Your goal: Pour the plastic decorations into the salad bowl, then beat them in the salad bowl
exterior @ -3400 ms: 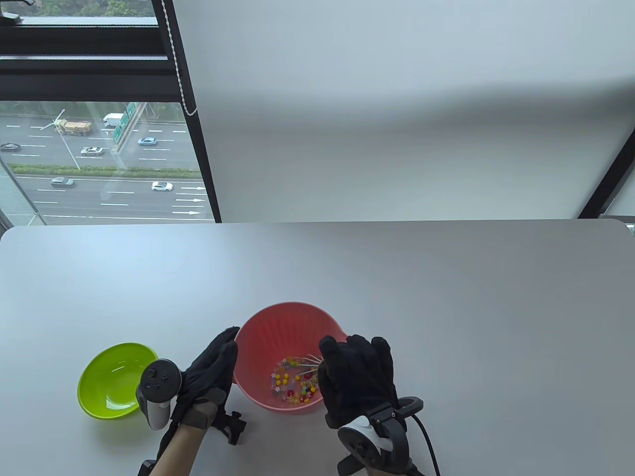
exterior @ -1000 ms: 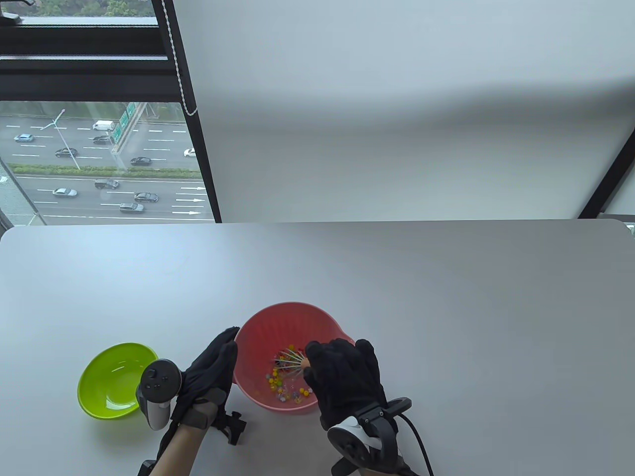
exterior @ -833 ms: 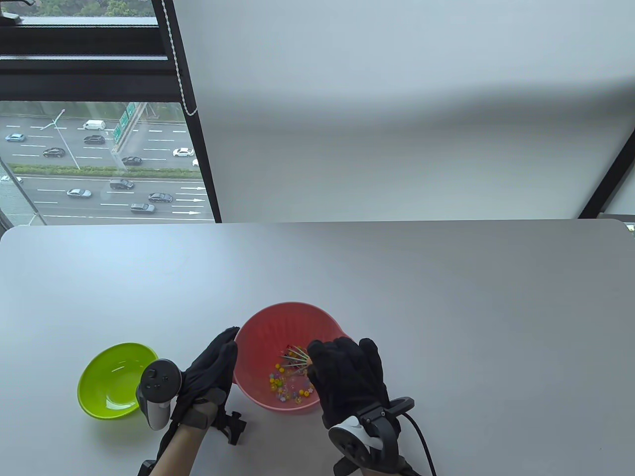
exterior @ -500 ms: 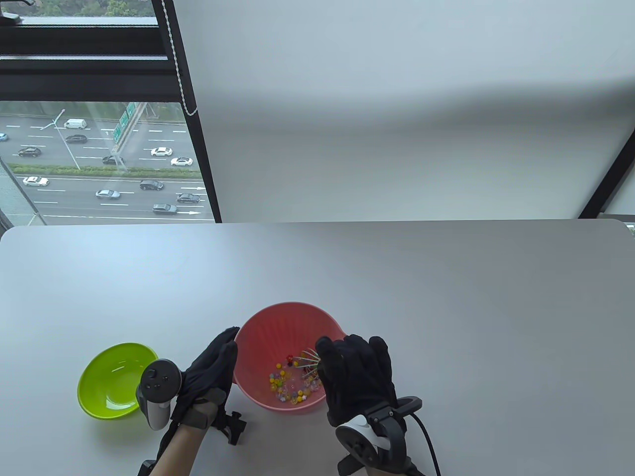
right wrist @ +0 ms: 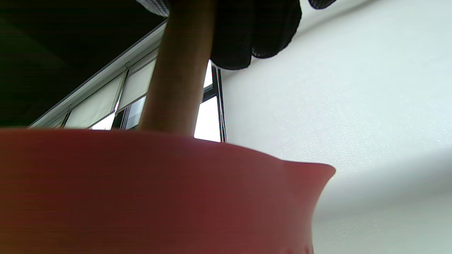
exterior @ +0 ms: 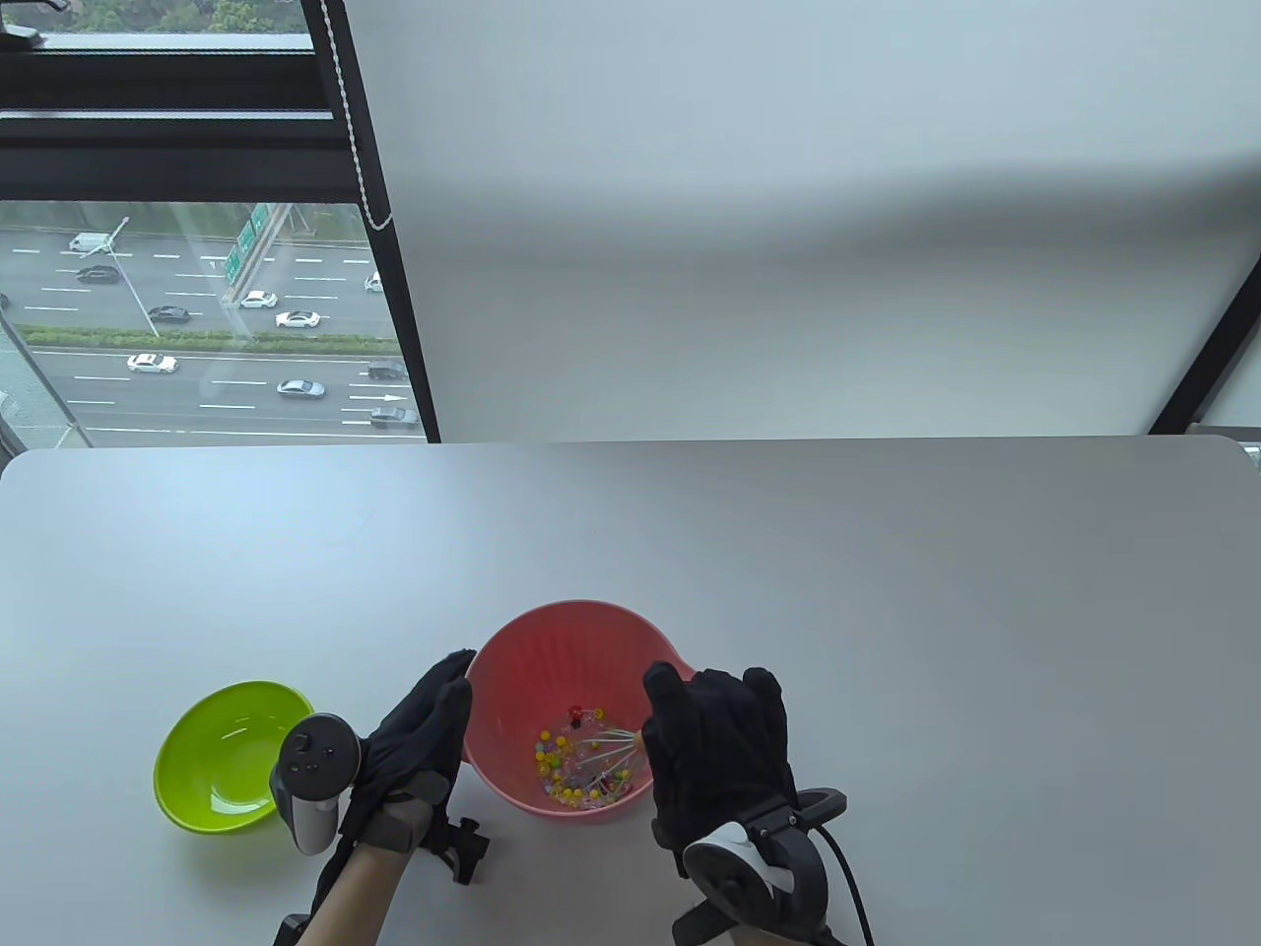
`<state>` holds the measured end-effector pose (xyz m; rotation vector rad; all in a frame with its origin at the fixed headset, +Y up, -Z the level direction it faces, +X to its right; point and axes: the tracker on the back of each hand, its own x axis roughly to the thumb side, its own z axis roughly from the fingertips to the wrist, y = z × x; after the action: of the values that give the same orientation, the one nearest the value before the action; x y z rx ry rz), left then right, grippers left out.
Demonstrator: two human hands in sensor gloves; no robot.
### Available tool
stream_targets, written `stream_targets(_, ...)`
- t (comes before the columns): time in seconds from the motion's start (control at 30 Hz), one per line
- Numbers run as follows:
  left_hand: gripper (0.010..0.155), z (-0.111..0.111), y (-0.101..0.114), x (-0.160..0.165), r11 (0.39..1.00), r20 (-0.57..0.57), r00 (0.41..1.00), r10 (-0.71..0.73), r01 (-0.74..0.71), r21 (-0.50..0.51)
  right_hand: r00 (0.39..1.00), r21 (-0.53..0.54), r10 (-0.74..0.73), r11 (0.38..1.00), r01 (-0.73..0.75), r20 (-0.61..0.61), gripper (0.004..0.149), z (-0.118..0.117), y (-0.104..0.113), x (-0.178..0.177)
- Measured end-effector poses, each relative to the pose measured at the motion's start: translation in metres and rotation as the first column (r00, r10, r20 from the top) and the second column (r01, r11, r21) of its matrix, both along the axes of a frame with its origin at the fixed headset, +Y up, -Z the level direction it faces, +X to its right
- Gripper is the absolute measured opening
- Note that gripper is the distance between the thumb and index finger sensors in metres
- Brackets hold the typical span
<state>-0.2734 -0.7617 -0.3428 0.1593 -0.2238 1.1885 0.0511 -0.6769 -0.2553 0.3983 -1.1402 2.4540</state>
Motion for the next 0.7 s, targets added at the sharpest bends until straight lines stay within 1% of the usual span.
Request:
stream_targets(0.17,0.067,0.0,0.0,0.0,1.0,0.0,1.0,0.0,0.0,0.0,1.0,-0.038,0.0,0.999,-0.001,-0.029,0.053,-0.001,-0.004,-0.007)
stream_targets(0.27,0.067,0.0,0.0,0.0,1.0,0.0,1.0,0.0,0.0,0.0,0.998,-0.057,0.038,0.998,-0.041,-0.053,0.061,-0.002,-0.007,-0.014)
stream_targets(0.37,0.067,0.0,0.0,0.0,1.0,0.0,1.0,0.0,0.0,0.0,0.997,-0.032,0.065,0.997,-0.067,-0.043,0.065,0.0,-0.008,-0.017)
stream_targets(0.43,0.067,0.0,0.0,0.0,1.0,0.0,1.0,0.001,-0.001,0.001,0.995,-0.007,0.097,0.995,-0.097,-0.023,0.065,0.001,-0.008,-0.018)
stream_targets(0.53,0.067,0.0,0.0,0.0,1.0,0.0,1.0,0.001,-0.001,0.001,0.994,-0.001,0.111,0.994,-0.111,-0.018,0.064,0.001,-0.01,-0.02)
stream_targets(0.7,0.067,0.0,0.0,0.0,1.0,0.0,1.0,0.001,-0.001,0.001,0.984,0.029,0.174,0.984,-0.175,0.03,0.061,0.001,-0.008,-0.019)
